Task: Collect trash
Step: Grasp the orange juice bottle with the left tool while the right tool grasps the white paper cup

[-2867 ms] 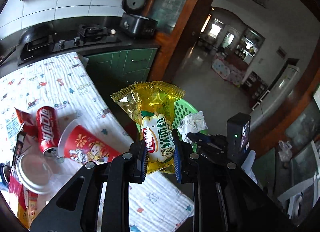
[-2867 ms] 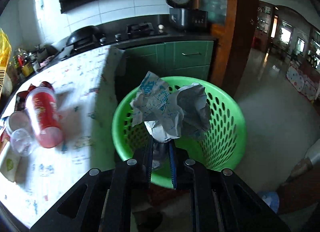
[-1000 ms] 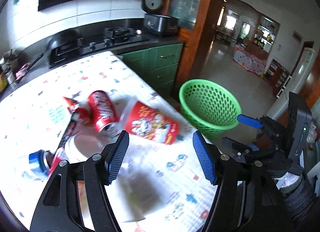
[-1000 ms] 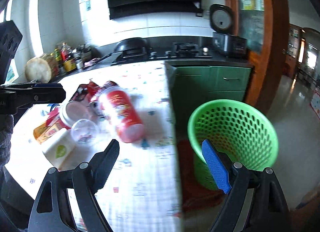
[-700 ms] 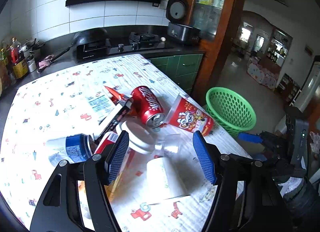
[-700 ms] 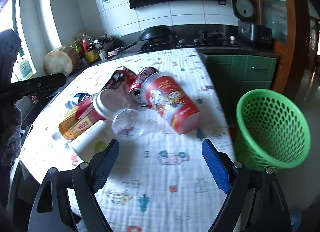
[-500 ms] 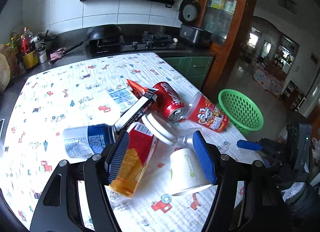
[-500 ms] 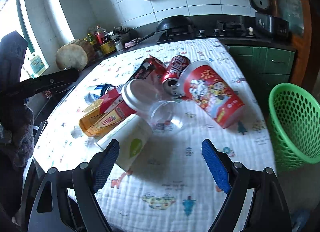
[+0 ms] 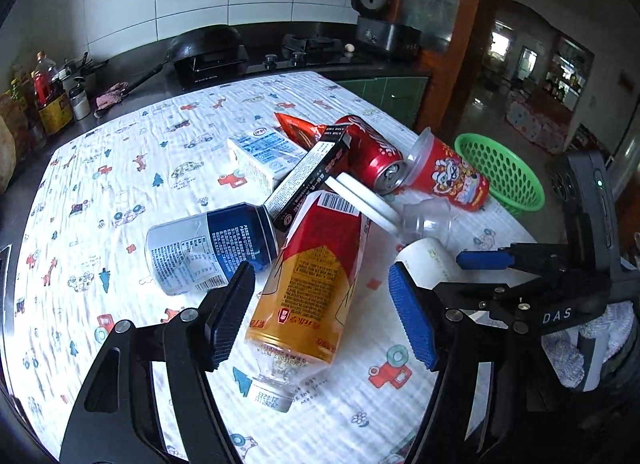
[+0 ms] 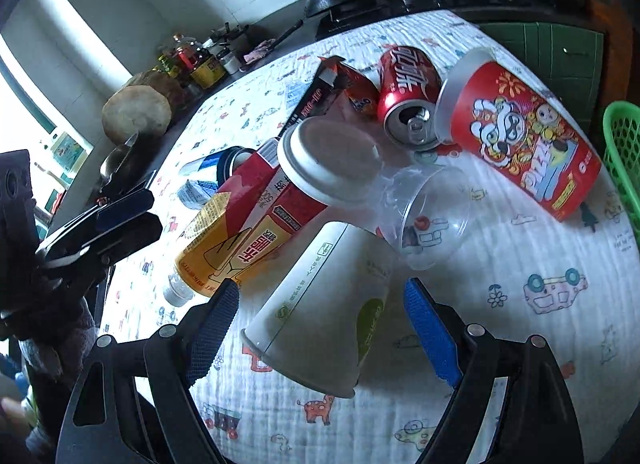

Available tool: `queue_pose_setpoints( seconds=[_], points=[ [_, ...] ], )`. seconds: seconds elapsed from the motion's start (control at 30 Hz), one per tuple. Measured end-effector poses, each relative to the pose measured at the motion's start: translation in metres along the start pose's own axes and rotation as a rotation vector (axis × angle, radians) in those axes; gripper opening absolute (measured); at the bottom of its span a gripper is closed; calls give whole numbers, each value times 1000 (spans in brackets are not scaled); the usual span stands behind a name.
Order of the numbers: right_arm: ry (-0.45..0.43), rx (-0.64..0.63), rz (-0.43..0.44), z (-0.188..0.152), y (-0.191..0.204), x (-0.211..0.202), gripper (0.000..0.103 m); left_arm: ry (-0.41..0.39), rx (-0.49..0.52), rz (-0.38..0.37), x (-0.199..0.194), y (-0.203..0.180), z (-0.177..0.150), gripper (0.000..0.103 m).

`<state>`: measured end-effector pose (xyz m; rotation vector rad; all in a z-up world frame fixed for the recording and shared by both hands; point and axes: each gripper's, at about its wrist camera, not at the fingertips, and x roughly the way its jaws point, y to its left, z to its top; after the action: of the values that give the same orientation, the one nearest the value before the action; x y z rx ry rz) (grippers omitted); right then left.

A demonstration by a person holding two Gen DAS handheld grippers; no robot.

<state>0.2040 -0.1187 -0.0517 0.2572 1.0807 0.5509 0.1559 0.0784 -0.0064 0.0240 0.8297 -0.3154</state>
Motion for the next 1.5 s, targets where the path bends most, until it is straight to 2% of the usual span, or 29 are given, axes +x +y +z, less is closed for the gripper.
queue_pose_setpoints(
  seconds=[0.13, 0.23, 0.33, 0.37, 0.43, 0.63, 0.83, 0.97, 1.13, 1.23, 1.5],
  points=[
    [43, 37, -19, -1, -5, 13, 81, 30, 59, 4, 11, -4, 1, 80],
    [71, 67, 9, -3, -9, 20, 81, 59, 95, 9, 22, -7, 3, 80],
    [82, 69, 22, -4, -9, 22, 77, 85, 122, 13, 31, -9, 5, 80],
    [87, 65, 36, -4, -8, 21, 71, 91, 126, 11, 33, -9, 6, 80],
    [100, 68, 62, -6, -6, 19, 66, 105, 122, -2, 38, -7, 8, 79],
    [105, 32, 60, -16, -5, 11, 66, 143, 143, -20, 51, -10, 7, 77],
    [107, -5, 59, -29, -4, -2, 66, 161, 141, -8, 61, -9, 10, 75],
    [109, -18, 66, -37, -5, -11, 59, 195, 149, 0, 73, -9, 12, 75],
    [121, -31, 66, -49, -13, -22, 59, 219, 161, 16, 86, -14, 13, 75],
    [141, -50, 66, -51, -10, -20, 59, 218, 152, 21, 86, -15, 15, 70],
    [149, -87, 66, -48, -1, -16, 58, 222, 119, 27, 78, -21, 8, 68]
  ],
)
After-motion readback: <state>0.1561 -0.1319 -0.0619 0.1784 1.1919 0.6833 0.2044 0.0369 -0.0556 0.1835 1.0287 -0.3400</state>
